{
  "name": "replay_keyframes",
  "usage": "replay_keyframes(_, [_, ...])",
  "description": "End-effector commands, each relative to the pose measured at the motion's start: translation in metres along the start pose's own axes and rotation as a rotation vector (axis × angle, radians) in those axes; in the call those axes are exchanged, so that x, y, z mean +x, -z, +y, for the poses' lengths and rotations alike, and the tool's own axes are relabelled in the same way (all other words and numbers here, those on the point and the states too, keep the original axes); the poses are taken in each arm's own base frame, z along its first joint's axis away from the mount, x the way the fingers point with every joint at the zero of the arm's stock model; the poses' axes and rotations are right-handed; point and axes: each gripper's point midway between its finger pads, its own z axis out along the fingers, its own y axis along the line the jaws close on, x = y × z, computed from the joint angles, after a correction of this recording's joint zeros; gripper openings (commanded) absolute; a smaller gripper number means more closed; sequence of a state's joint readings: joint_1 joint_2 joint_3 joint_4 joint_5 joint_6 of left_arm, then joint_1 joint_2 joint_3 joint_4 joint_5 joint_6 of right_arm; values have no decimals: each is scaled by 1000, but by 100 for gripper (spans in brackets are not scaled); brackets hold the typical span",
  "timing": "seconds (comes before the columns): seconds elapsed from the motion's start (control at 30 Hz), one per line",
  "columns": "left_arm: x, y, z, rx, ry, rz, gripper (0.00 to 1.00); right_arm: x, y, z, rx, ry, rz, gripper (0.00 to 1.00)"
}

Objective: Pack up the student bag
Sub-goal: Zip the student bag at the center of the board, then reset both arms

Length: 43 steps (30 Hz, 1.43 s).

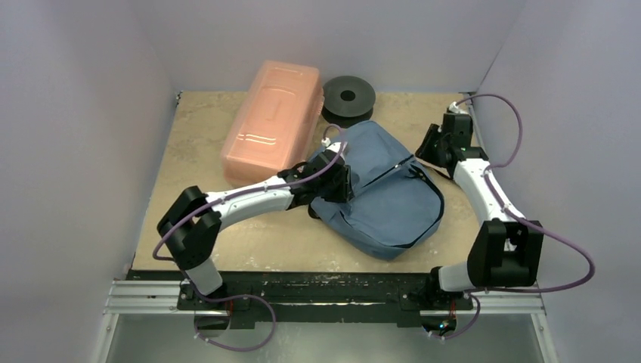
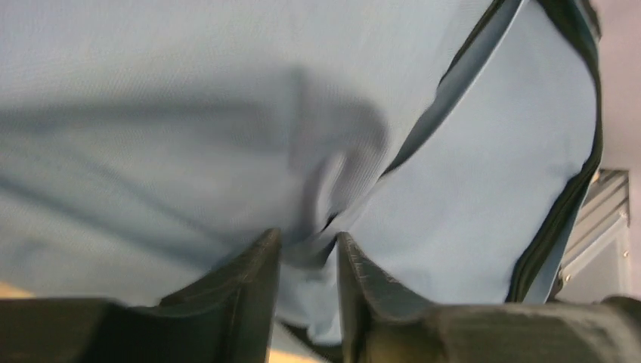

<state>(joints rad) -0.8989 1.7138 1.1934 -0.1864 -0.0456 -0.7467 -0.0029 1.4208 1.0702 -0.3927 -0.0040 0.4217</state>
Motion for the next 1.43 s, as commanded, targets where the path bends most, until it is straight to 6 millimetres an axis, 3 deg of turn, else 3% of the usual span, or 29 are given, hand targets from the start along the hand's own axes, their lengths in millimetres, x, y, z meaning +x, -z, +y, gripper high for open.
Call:
replay_keyframes(0.0, [7, 43, -3, 35, -39, 61, 43, -77, 51, 2, 59, 89, -271, 50])
replay_keyframes(0.1, [-14, 75, -26, 122, -57, 4, 54, -65, 77, 25, 13, 140, -274, 67])
replay_keyframes(0.23, [-34, 116, -44, 201, -102, -60, 58, -40, 106, 60, -125, 163, -241, 79])
replay_keyframes(0.33, [-41, 146, -52, 249, -124, -99, 58, -12, 124, 81, -290, 138, -160, 82])
replay_keyframes(0.4, [-48, 171, -58, 303, -136, -156, 59, -6, 146, 91, -374, 139, -177, 86])
replay_keyframes(0.47, [-61, 206, -61, 347, -170, -264, 62, -16, 184, 102, -468, 177, -250, 91])
replay_keyframes(0.57, [-88, 278, -57, 345, -254, -450, 68, -47, 265, 112, -586, 221, -462, 98])
replay_keyframes(0.63, [-106, 323, -47, 298, -305, -569, 68, -66, 314, 106, -598, 201, -603, 99])
replay_keyframes(0.73, [-121, 383, -31, 237, -358, -706, 68, -87, 362, 90, -554, 134, -733, 99])
replay_keyframes(0.93, [-128, 475, 7, 158, -323, -929, 69, -104, 402, 57, -423, 43, -849, 99])
replay_keyframes(1.03, [-127, 502, 20, 149, -298, -1011, 69, -107, 414, 40, -369, 9, -910, 99])
replay_keyframes(1.2, [-125, 523, 31, 121, -298, -1059, 69, -107, 427, 25, -330, -37, -967, 99])
replay_keyframes(1.4, [-125, 525, 32, 117, -300, -1060, 69, -104, 413, 20, -293, -40, -942, 99])
